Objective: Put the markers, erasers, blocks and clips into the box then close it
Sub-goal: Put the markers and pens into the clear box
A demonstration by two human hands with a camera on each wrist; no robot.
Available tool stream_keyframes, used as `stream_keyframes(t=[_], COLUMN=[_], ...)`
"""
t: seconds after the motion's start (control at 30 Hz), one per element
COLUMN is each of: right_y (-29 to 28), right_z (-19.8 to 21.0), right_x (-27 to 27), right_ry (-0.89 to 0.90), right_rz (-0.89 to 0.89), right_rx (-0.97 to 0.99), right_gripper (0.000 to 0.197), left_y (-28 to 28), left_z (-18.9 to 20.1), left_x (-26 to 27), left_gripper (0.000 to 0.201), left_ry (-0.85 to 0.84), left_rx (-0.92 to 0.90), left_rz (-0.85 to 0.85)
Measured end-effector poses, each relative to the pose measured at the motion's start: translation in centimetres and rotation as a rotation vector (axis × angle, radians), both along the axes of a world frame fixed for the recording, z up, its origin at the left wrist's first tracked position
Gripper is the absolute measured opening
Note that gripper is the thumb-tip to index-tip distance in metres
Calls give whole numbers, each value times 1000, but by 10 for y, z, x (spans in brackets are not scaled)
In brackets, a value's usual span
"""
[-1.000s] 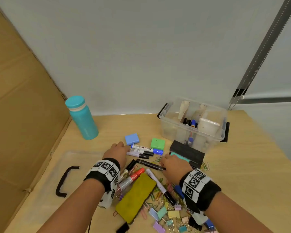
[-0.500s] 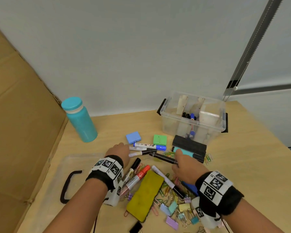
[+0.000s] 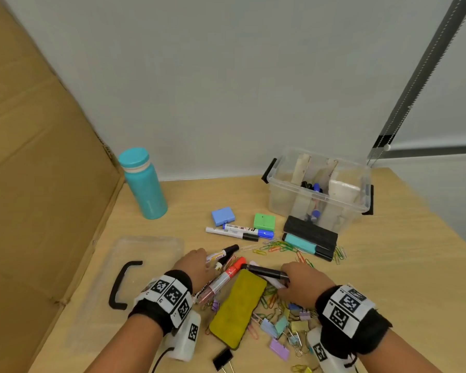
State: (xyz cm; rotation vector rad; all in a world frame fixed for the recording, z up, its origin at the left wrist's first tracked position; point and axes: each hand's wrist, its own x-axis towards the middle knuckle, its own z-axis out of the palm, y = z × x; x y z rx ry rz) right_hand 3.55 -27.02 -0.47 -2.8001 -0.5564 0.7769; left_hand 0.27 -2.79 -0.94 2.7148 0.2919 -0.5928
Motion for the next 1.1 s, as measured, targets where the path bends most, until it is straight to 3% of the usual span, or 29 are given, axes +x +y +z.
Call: stream_keyframes(t=[0.2,0.5,0.63,0.73,0.83,1.1], right_y=[-14,-70,-96,-107,-110,-94], right_z=[13,77,103,115,119,124], right_x=[4,38,74,103,135,199], right_ry=[-20,-91,-239,-393,-482,-421], right_rz=[-41,-101,-260,-325,-272,-4], right_rx=[110,604,713,664,510,105], right_gripper=[33,5,15,12,7,22], left_y=[-2,-8,-12,-22,-31,-38], left_z=[-4,11,24,30,33,32], left_x=[2,8,18,25,31,33], left_gripper=[32,22,18,17,14,11], left_ry=[60,14,-78,-147,-177,-178], left_rx=[110,65,-2,-22,-39,-72], left_rz=[-16,128,164,181,186,205])
